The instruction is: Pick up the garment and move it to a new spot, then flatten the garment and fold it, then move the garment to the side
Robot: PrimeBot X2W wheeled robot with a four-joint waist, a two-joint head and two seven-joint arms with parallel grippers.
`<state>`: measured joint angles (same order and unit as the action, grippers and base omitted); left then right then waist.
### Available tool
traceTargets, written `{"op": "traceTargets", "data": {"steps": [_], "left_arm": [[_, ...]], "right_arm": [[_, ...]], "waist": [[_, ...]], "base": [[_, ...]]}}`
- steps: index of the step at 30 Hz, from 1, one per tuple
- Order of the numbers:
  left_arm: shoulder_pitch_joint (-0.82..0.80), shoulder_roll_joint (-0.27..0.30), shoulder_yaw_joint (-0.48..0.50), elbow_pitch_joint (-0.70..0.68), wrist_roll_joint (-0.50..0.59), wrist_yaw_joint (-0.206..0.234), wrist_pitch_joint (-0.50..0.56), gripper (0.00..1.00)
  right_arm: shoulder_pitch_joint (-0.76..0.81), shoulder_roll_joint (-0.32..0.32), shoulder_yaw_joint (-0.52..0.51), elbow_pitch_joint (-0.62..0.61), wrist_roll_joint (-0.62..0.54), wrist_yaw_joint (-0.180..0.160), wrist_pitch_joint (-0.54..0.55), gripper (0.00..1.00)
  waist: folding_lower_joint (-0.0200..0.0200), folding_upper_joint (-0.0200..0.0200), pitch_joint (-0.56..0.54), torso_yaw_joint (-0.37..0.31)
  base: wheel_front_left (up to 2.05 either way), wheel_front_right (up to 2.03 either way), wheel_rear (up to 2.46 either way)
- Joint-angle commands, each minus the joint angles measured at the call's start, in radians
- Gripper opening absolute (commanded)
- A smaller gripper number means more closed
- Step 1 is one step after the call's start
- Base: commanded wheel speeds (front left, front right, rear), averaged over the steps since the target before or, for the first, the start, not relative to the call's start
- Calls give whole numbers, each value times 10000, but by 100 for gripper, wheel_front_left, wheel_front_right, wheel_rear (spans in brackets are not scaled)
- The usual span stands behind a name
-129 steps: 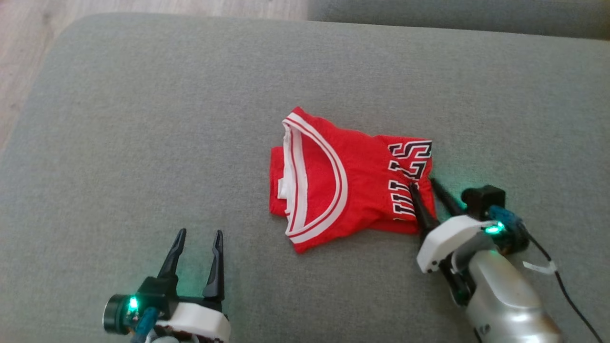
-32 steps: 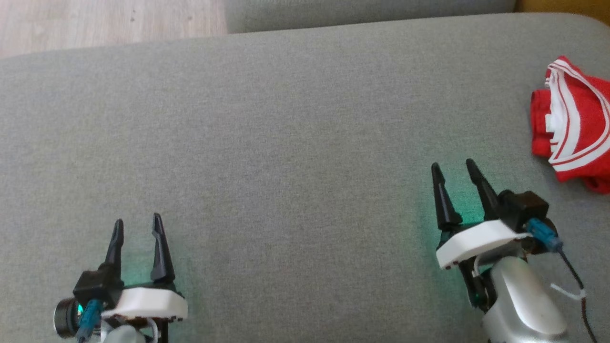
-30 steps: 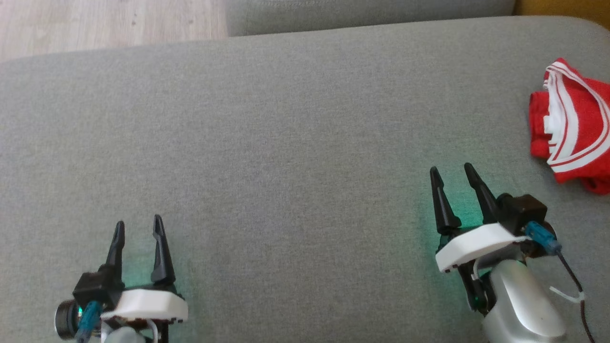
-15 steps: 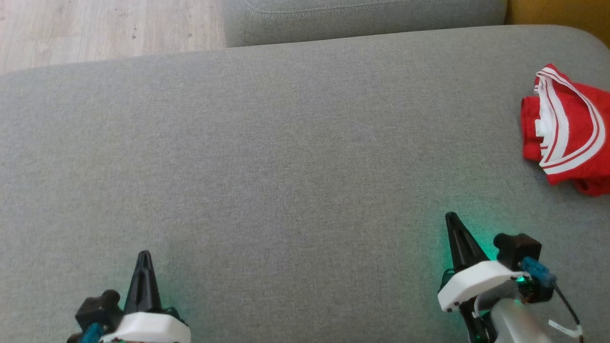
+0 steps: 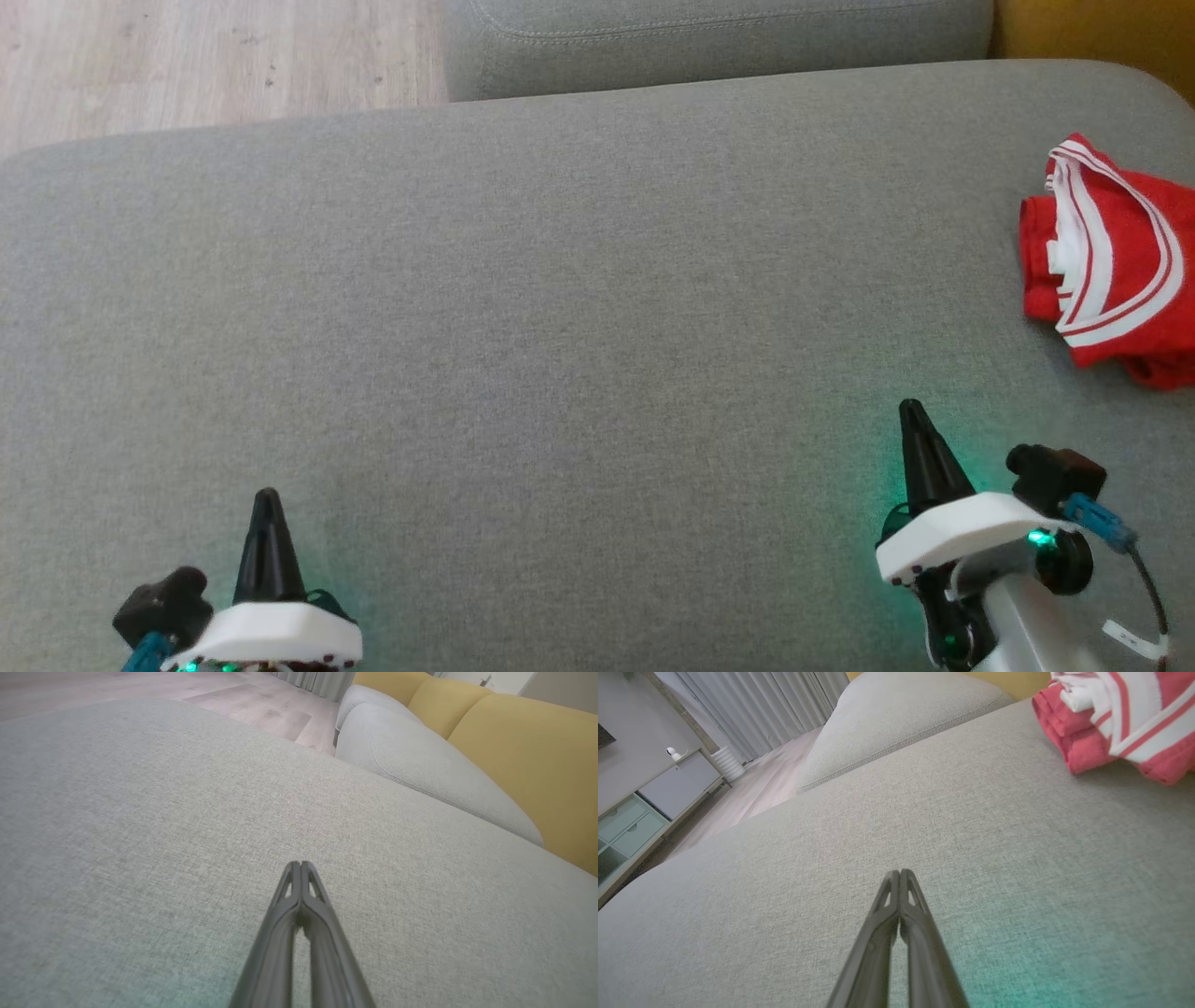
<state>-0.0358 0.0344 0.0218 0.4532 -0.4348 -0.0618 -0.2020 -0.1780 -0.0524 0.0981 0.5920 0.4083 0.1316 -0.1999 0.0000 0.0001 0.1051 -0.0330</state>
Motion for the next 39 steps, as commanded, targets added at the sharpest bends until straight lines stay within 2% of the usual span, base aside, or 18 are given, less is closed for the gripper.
{"op": "traceTargets", "data": {"steps": [1, 39], "left_arm": [[-316, 63, 129, -351, -342, -44, 87, 0], [-459, 97, 410, -967, -4397, -274, 1177, 0]], "right_arm": [[-282, -37, -65, -412, 377, -2, 85, 0], [72, -47, -755, -1503, 4548, -4, 1136, 0]], "waist": [[0, -1, -20, 7], [0, -1, -376, 122]], "base": [[0, 0, 0], [0, 0, 0]]}}
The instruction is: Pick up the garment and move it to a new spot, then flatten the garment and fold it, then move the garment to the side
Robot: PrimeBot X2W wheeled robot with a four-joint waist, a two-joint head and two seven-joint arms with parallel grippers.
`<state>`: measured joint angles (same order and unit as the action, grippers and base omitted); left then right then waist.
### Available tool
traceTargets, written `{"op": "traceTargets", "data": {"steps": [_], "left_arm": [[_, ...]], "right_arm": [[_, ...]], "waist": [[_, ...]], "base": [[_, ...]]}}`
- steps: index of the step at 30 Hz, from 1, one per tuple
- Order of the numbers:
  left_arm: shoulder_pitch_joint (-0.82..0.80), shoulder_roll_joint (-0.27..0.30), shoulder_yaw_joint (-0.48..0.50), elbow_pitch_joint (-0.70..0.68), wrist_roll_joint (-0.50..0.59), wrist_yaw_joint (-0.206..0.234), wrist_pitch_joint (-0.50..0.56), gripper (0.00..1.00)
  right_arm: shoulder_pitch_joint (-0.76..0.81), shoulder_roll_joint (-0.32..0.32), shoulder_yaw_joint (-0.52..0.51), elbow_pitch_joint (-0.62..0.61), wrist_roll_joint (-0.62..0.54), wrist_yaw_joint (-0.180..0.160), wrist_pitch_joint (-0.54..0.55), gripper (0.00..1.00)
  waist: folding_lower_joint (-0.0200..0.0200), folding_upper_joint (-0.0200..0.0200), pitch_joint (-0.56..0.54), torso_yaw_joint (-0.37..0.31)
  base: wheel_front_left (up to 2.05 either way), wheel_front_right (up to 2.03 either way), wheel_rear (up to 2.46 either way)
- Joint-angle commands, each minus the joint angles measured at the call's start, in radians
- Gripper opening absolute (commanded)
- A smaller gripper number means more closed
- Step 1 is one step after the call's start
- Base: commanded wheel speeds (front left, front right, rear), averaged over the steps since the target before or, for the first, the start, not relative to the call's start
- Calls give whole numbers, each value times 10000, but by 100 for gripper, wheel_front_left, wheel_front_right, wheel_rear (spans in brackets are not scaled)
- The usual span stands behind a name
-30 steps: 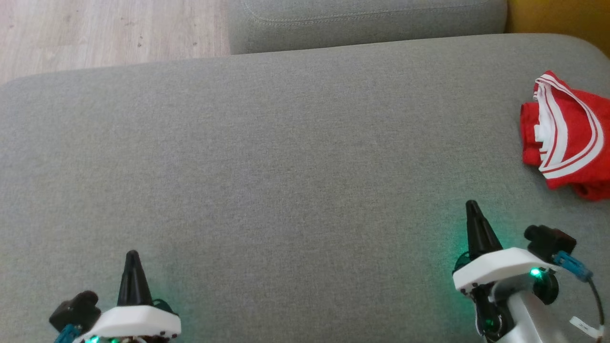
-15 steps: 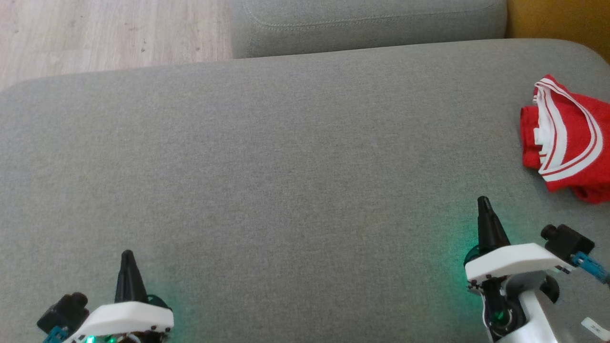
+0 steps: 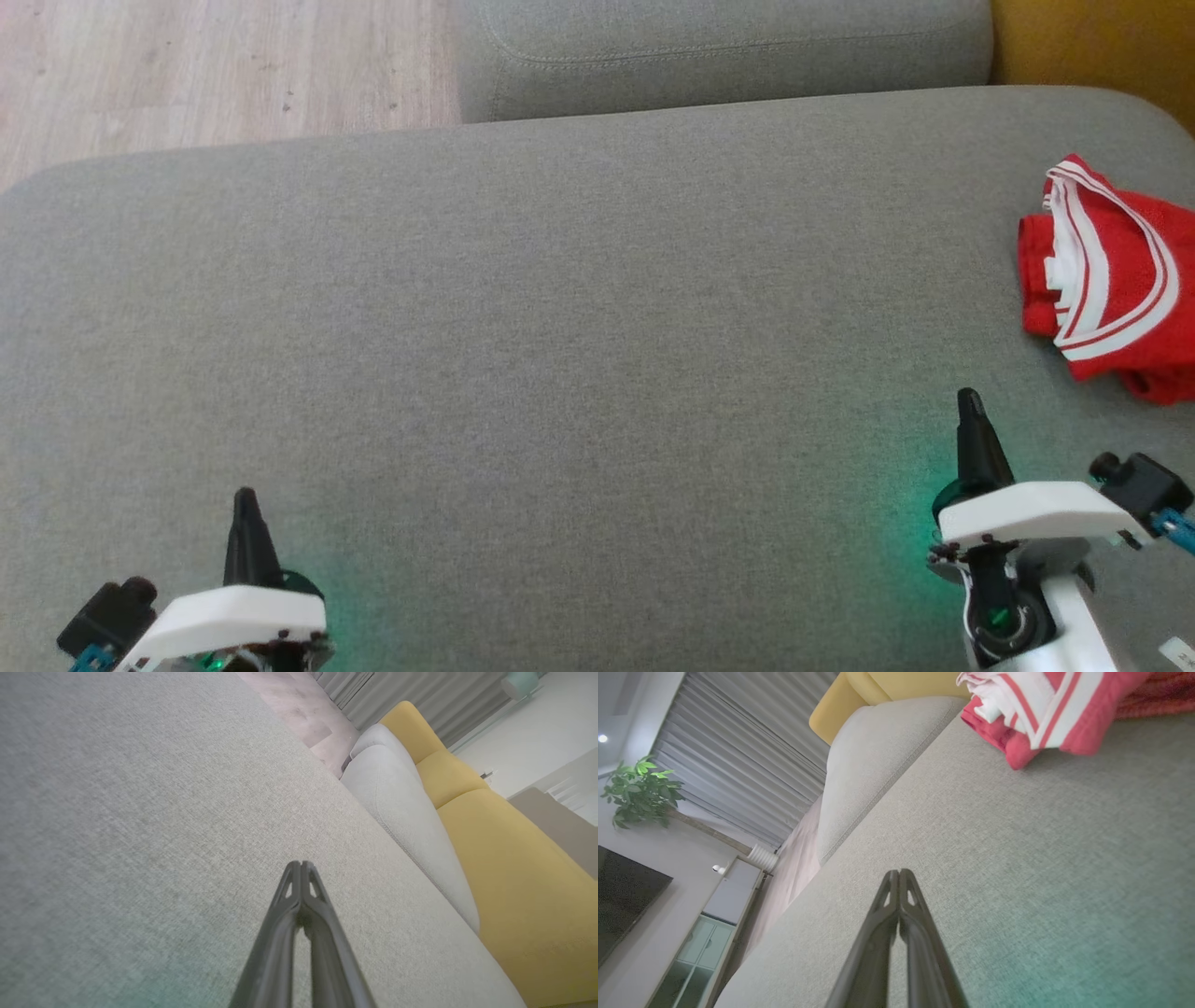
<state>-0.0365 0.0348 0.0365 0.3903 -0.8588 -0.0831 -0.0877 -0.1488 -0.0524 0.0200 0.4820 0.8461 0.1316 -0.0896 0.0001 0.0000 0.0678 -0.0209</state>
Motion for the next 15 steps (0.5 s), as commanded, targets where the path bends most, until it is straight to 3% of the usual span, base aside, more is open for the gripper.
{"op": "traceTargets", "data": {"steps": [1, 15], "left_arm": [[-456, 94, 270, -355, -267, -67, 64, 0], [-512, 107, 377, -587, -1803, -154, 477, 0]], "right_arm": [[-210, -47, 6, -432, 283, -4, 62, 0], [-77, -44, -265, -845, 1855, -5, 468, 0]], "waist": [[0, 0, -12, 4], [0, 0, -147, 48]], "base": [[0, 0, 0], [0, 0, 0]]}}
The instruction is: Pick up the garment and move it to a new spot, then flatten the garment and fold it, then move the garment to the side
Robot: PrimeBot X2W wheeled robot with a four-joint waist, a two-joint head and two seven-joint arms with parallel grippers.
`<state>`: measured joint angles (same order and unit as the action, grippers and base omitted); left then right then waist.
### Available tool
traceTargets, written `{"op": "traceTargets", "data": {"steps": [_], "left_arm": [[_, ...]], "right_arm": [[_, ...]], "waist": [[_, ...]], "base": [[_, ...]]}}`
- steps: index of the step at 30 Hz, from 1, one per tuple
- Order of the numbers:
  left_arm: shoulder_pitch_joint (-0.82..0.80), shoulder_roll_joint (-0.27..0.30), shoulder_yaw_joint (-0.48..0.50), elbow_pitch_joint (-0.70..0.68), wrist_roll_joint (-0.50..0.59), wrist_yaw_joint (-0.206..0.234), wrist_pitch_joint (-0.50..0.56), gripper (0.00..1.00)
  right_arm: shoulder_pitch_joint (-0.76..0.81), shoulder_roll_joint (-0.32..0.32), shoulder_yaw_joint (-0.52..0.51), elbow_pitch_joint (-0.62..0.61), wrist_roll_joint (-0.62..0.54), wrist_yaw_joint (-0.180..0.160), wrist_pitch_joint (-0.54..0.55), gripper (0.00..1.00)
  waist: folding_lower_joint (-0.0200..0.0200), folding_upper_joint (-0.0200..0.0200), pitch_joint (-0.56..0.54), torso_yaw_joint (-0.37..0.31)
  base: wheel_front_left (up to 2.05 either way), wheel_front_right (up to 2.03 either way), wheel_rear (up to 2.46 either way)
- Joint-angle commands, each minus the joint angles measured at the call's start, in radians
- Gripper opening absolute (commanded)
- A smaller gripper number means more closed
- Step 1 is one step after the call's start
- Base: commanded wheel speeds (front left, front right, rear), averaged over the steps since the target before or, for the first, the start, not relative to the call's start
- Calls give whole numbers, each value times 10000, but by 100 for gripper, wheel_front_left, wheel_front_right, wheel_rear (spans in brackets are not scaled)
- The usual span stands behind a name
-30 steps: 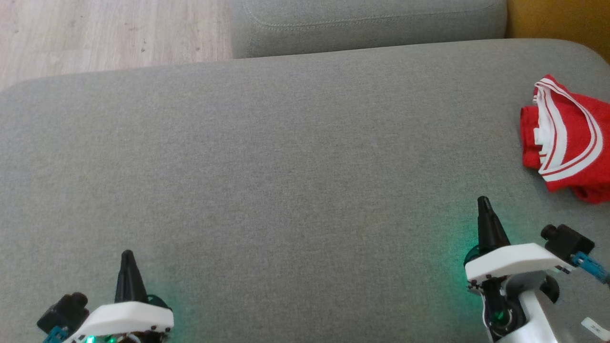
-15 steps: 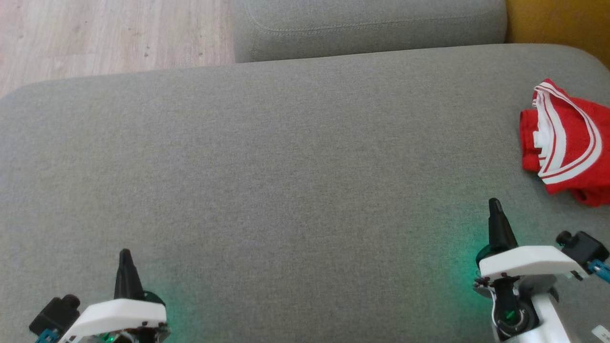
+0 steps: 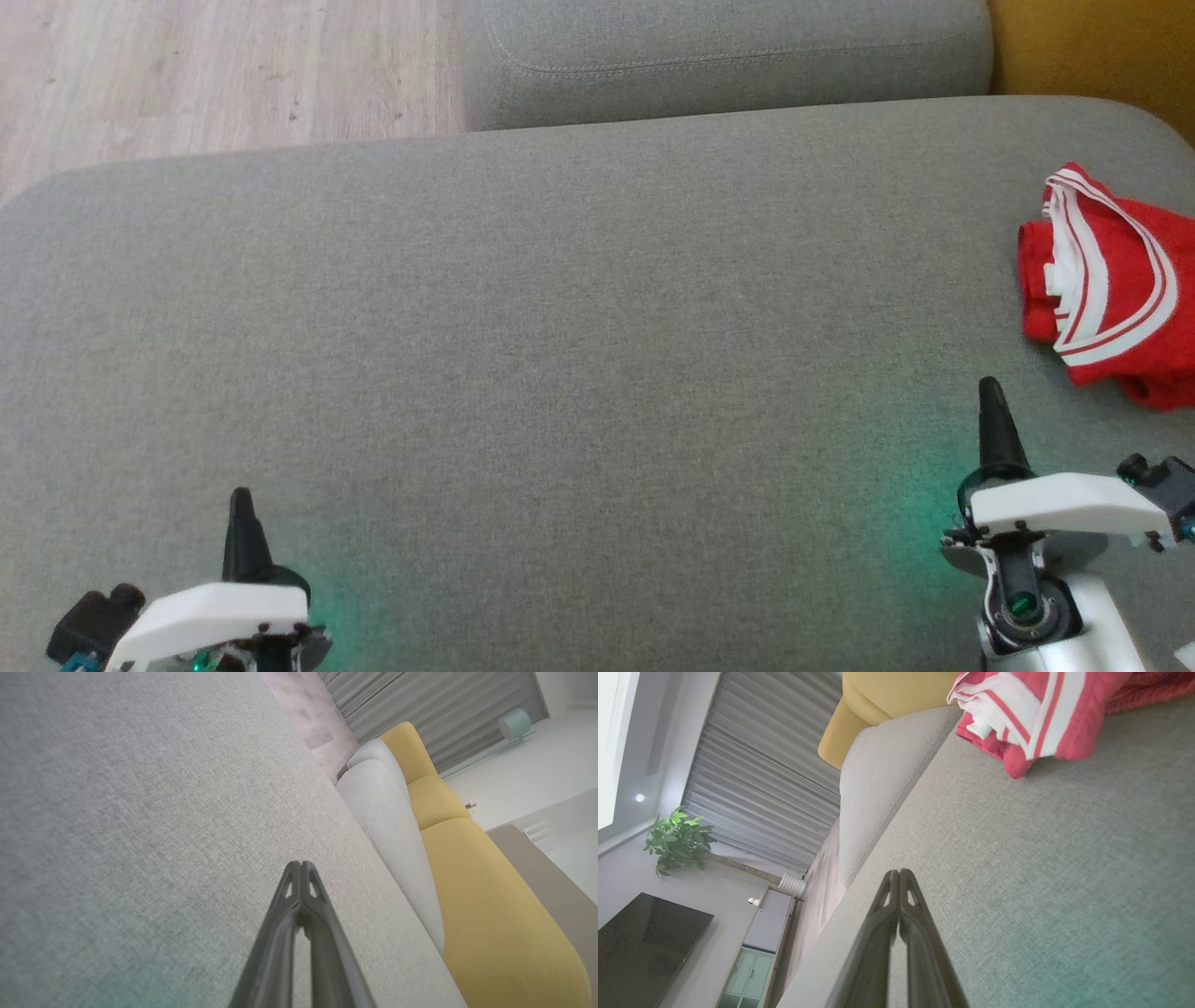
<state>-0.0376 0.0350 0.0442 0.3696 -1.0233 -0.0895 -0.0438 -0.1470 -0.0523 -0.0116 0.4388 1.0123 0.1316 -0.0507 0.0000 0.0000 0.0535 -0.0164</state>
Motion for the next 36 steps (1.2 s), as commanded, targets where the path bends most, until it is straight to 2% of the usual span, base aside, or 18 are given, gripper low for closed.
{"op": "traceTargets", "data": {"steps": [1, 36], "left_arm": [[-504, 106, 308, -397, -267, -97, 68, 0], [-642, 138, 576, -976, -4103, -313, 1101, 0]], "right_arm": [[-86, -45, 32, -443, 304, -6, 108, 0], [245, -29, -657, -1473, 4220, -8, 1132, 0]], "waist": [[0, 0, -13, 5], [0, 0, -350, 114]], "base": [[0, 0, 0], [0, 0, 0]]}}
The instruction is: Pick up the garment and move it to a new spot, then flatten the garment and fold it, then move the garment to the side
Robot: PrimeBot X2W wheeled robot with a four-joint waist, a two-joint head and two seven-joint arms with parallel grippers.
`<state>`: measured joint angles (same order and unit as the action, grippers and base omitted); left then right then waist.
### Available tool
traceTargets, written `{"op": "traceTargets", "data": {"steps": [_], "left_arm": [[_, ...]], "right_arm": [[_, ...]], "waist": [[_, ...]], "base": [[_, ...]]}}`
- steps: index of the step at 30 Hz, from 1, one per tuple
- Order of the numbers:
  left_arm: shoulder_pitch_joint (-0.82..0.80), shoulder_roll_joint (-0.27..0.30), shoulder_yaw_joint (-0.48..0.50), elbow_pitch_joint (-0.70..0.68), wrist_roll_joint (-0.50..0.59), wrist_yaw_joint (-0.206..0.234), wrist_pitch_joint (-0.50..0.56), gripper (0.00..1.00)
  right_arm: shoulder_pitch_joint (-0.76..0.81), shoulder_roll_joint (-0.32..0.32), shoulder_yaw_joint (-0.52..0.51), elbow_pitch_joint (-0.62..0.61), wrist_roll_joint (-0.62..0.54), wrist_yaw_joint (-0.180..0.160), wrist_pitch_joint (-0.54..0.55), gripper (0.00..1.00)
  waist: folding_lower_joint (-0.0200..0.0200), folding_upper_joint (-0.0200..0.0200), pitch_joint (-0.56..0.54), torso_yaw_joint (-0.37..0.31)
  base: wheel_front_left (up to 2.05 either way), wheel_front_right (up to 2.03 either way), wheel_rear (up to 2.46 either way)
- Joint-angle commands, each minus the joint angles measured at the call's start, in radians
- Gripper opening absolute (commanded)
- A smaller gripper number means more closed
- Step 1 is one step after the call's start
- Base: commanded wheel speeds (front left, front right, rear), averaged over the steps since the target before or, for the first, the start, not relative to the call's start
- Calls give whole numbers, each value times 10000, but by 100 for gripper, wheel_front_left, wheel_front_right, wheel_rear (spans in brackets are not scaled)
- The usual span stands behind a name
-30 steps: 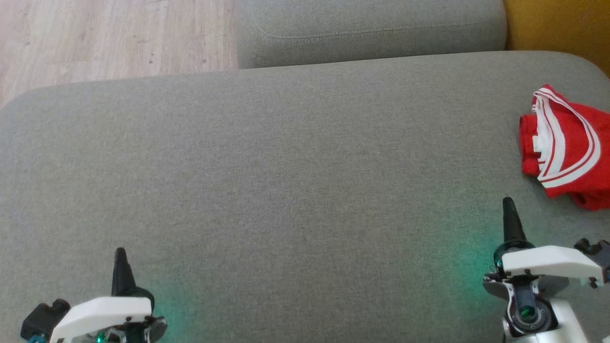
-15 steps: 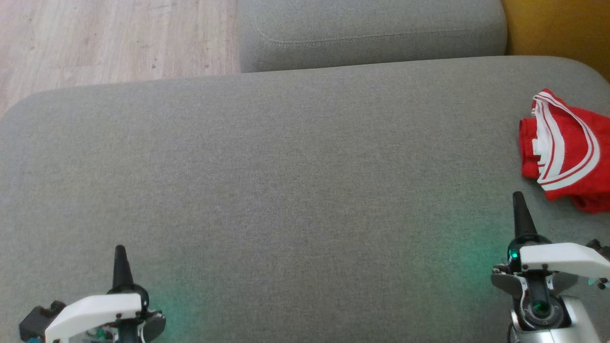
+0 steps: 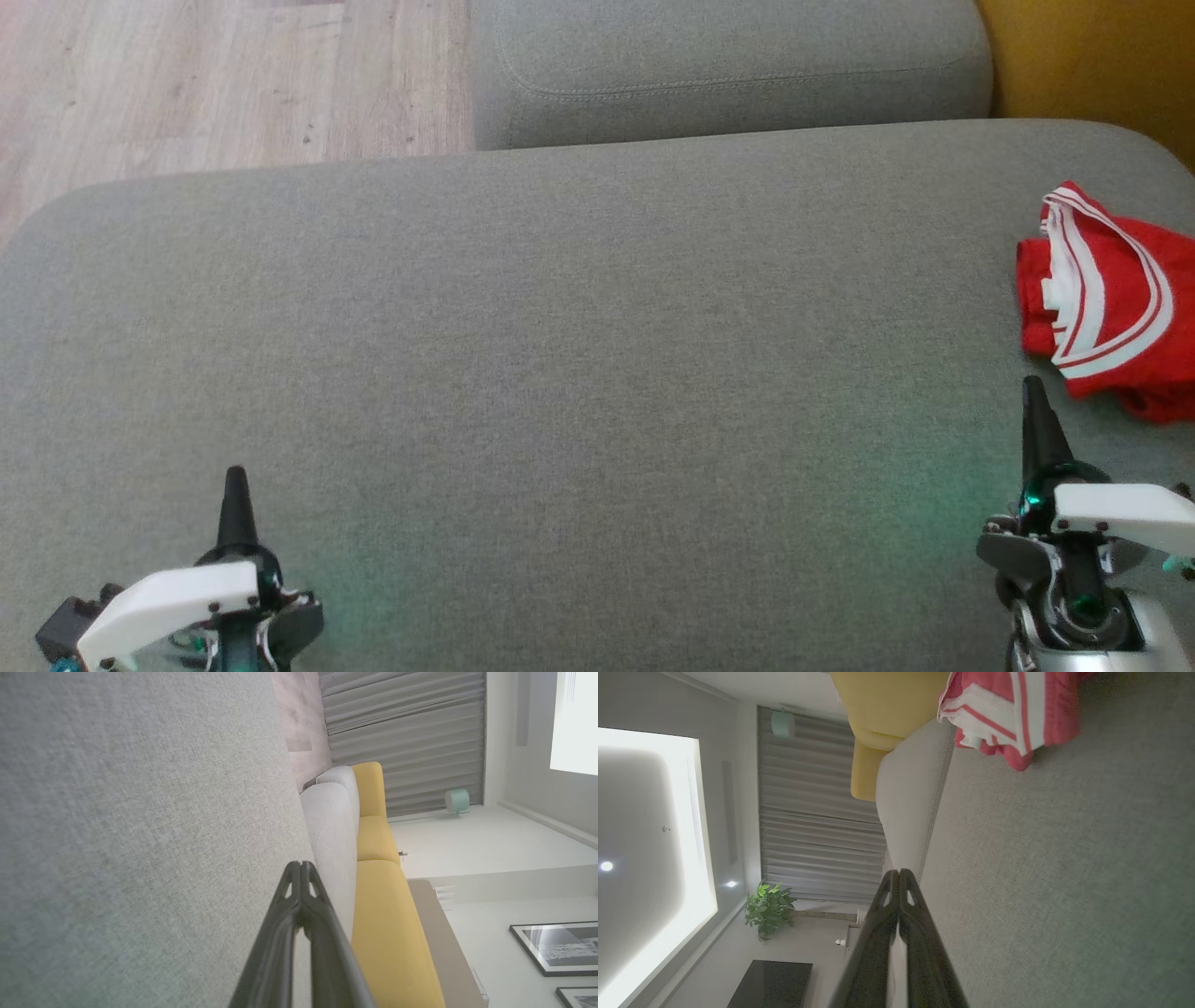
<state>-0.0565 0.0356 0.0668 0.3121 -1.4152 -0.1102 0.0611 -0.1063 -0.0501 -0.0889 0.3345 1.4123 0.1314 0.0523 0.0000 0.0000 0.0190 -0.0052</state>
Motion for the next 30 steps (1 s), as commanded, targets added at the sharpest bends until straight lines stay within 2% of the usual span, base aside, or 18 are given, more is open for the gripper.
{"op": "traceTargets", "data": {"steps": [1, 17, 30], "left_arm": [[-457, 133, 357, -418, -294, -113, 82, 0], [-517, 147, 472, -665, -1932, -205, 523, 0], [-516, 146, 471, -666, -1933, -205, 523, 0]], "right_arm": [[-153, -50, 96, -460, 332, -6, 132, 0], [-12, -41, -201, -900, 2002, -7, 571, 0], [-13, -34, -212, -899, 1993, -7, 580, 0]], "waist": [[0, 0, -15, 6], [0, 0, -159, 52], [0, 0, -159, 52]], "base": [[0, 0, 0], [0, 0, 0], [0, 0, 0]]}}
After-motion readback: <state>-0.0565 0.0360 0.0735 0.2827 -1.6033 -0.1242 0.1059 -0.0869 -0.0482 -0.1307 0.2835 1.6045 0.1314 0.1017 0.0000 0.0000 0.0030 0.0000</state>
